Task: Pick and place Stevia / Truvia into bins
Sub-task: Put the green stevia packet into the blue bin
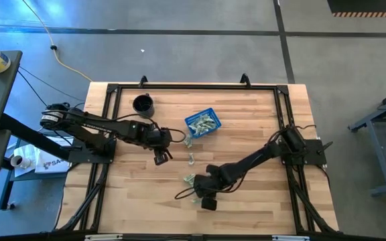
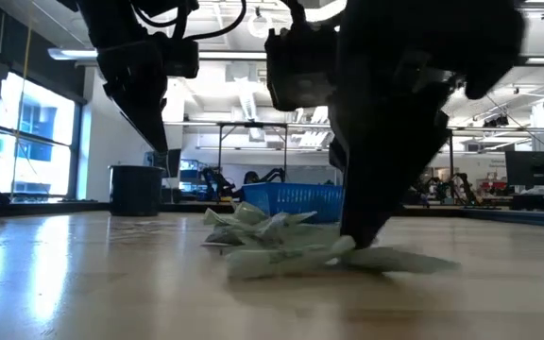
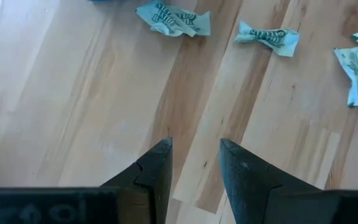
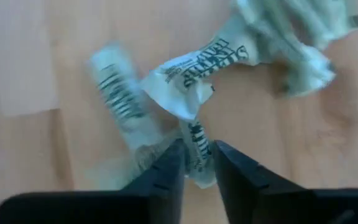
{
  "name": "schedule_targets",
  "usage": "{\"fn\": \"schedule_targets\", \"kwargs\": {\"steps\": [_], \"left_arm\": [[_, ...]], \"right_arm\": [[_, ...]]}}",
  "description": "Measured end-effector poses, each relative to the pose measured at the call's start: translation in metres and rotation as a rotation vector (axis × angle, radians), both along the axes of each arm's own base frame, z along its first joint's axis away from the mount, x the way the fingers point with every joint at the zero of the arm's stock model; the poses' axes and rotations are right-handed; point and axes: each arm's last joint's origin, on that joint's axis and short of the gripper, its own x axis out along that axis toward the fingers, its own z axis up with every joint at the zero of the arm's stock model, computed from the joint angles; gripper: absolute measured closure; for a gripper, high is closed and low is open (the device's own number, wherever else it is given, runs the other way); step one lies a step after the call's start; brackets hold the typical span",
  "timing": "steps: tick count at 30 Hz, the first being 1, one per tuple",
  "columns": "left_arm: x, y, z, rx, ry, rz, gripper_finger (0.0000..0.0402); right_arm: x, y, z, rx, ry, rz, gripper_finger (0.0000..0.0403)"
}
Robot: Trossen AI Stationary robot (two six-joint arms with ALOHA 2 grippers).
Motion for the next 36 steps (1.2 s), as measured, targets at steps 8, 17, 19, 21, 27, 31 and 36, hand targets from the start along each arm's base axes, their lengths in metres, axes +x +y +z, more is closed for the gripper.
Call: {"fn": "schedule_targets", "kwargs": {"steps": [8,17,19,21,27,31,36], "left_arm": [[0.0,0.0,0.0,-0.002,-0.005,0.002,0.0236],[0.002,0.0,0.001,-0.011,-0.038,0.065,0.0236],[0.004,0.001,0.002,-0.014,-0.062,0.07,0.0236],[0.007,0.0,0.004,-0.016,-0.093,0.072,0.0236],[0.011,0.0,0.006,-0.022,-0.143,0.07,0.0236],[0.014,0.0,0.003,-0.021,-0.136,0.07,0.0236],[0.024,0.01,-0.015,-0.047,-0.076,0.069,0.0236]], "right_arm": [[-0.002,-0.048,0.045,-0.125,-0.053,-0.11,0.0386],[-0.013,-0.16,0.084,-0.406,-0.001,-0.202,0.0382],[-0.012,-0.187,0.083,-0.383,0.012,-0.205,0.0379],[-0.008,-0.211,0.077,-0.332,-0.001,-0.195,0.038],[-0.007,-0.248,0.067,-0.299,-0.003,-0.225,0.0373],[-0.01,-0.251,0.07,-0.319,0.011,-0.218,0.0331],[-0.013,-0.24,0.078,-0.279,0.001,-0.178,0.0254]]}}
